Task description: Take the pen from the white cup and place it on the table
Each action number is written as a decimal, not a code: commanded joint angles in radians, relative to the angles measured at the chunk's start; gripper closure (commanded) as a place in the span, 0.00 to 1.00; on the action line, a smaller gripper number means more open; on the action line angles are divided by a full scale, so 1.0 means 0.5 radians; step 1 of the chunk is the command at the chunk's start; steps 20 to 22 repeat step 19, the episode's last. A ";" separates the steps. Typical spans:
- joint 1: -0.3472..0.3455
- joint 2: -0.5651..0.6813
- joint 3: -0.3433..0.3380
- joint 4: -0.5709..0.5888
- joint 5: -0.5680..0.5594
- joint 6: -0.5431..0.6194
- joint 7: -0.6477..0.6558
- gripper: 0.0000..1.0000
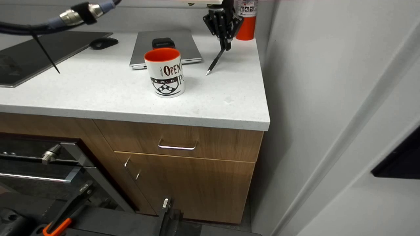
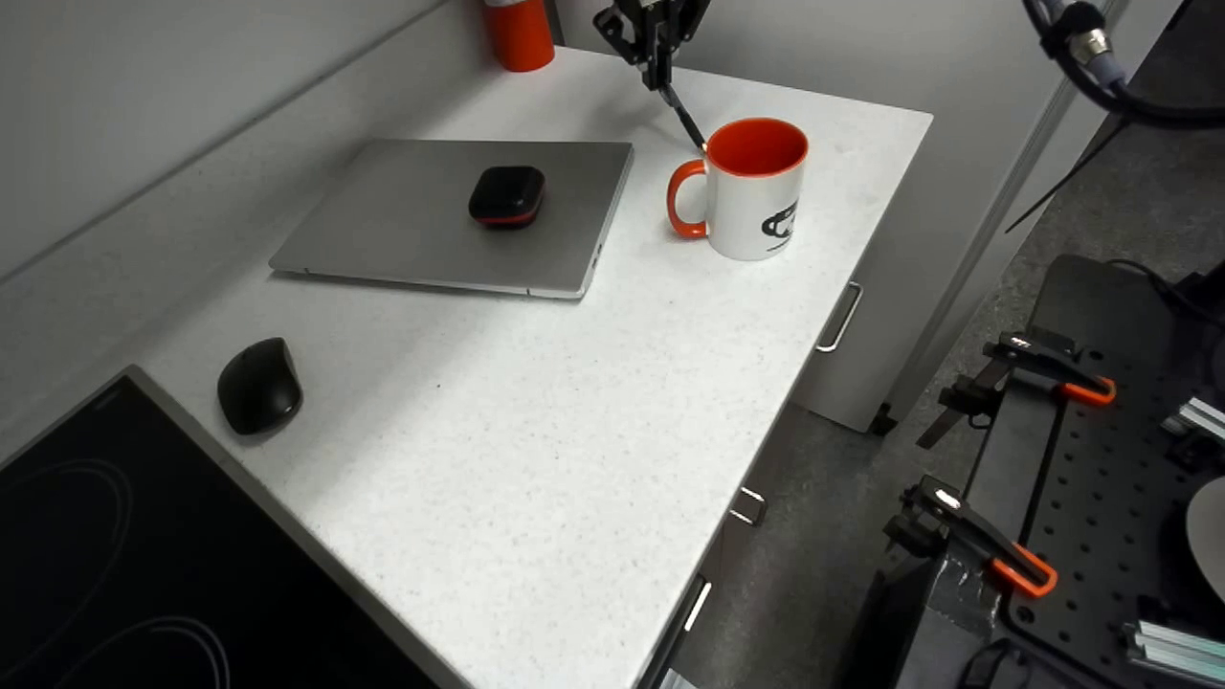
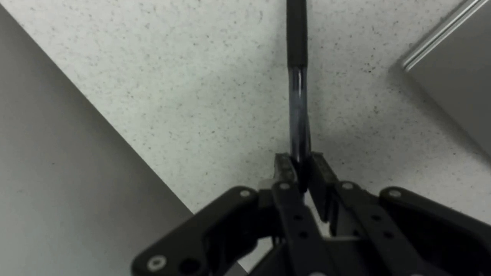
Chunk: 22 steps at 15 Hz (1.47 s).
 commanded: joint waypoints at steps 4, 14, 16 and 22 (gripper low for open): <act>0.018 0.063 -0.055 0.094 0.110 0.081 -0.064 0.36; 0.038 0.037 -0.100 0.128 0.076 0.033 -0.027 0.00; 0.038 0.037 -0.099 0.134 0.083 0.033 -0.028 0.00; 0.038 0.037 -0.099 0.135 0.084 0.033 -0.028 0.00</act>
